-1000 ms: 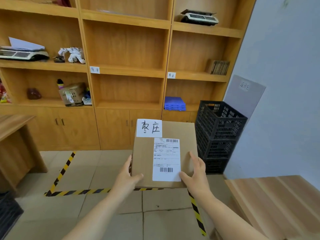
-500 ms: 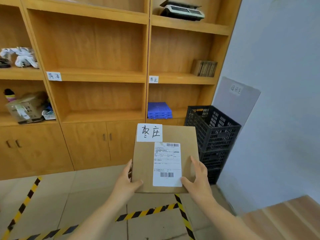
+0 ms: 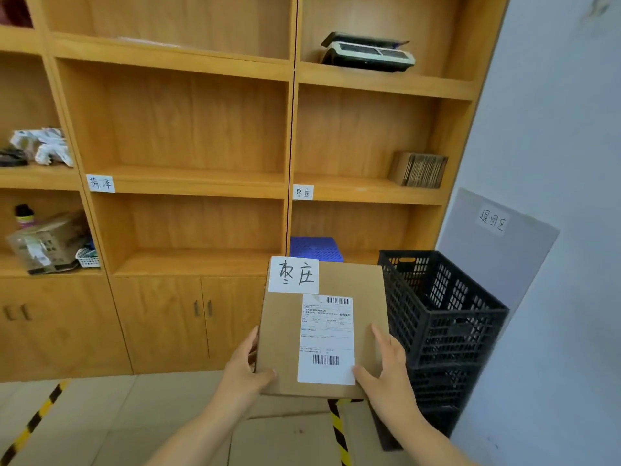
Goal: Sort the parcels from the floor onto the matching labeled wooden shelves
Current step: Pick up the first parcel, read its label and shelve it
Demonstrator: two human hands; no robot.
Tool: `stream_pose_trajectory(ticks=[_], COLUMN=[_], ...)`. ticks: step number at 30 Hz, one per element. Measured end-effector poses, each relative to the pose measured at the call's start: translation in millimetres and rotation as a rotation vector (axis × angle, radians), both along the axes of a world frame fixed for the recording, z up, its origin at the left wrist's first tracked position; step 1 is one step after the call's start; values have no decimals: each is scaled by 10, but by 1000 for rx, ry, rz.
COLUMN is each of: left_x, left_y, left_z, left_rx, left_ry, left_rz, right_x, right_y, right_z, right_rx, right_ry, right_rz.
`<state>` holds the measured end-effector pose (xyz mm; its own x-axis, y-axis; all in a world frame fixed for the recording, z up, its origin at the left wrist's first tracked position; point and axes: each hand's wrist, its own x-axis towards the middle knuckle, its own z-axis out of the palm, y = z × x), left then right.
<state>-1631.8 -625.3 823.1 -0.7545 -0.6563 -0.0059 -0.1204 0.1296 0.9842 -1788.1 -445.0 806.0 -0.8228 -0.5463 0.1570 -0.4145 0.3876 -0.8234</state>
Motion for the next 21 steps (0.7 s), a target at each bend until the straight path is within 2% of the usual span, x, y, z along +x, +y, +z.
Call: stream_pose_trajectory(ticks=[13,21], left_x=[-1399,-2394], left_y=[-516,-1276], left_z=[-165,-148], left_rx=[37,37], left_ry=[23,61], left_rz=[37,-64], right_x=[-1466,-2393], right_y=[-553,-1241], right_z=[-108,-34], right_rx=[-7,0], right_ry=[-21,50], right_rz=[37,-26])
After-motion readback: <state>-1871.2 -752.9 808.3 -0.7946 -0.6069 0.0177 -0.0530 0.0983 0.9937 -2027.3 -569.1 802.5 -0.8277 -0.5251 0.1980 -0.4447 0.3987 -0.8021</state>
